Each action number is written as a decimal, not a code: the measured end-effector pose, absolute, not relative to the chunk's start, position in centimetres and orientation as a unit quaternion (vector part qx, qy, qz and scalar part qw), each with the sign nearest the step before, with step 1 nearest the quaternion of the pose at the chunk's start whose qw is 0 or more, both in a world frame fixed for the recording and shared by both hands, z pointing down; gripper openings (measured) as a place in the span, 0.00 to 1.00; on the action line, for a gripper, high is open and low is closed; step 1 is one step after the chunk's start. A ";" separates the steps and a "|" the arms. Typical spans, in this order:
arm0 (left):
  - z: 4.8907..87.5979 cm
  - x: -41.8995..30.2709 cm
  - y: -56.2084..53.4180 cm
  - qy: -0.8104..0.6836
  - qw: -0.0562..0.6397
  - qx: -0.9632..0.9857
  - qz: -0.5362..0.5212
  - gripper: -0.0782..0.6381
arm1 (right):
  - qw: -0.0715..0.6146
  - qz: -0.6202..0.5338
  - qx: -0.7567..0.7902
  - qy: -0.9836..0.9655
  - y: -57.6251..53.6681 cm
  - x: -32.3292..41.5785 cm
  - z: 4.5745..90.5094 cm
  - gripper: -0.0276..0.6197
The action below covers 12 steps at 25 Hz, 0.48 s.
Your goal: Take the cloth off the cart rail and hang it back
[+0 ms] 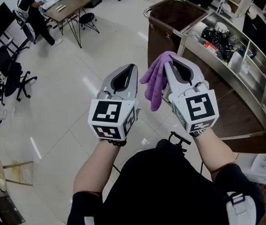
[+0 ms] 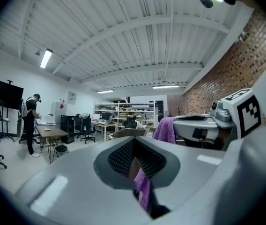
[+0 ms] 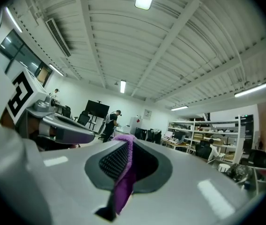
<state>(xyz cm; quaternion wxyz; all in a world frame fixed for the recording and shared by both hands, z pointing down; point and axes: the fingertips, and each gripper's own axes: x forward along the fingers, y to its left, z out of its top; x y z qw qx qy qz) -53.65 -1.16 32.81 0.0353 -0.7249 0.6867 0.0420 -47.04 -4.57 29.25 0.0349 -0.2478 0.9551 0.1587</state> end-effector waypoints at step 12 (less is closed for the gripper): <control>33.5 -57.2 -7.2 0.658 0.036 -0.752 0.026 0.10 | 0.056 0.173 -0.279 0.943 -8.9 -50.5 28.2 0.06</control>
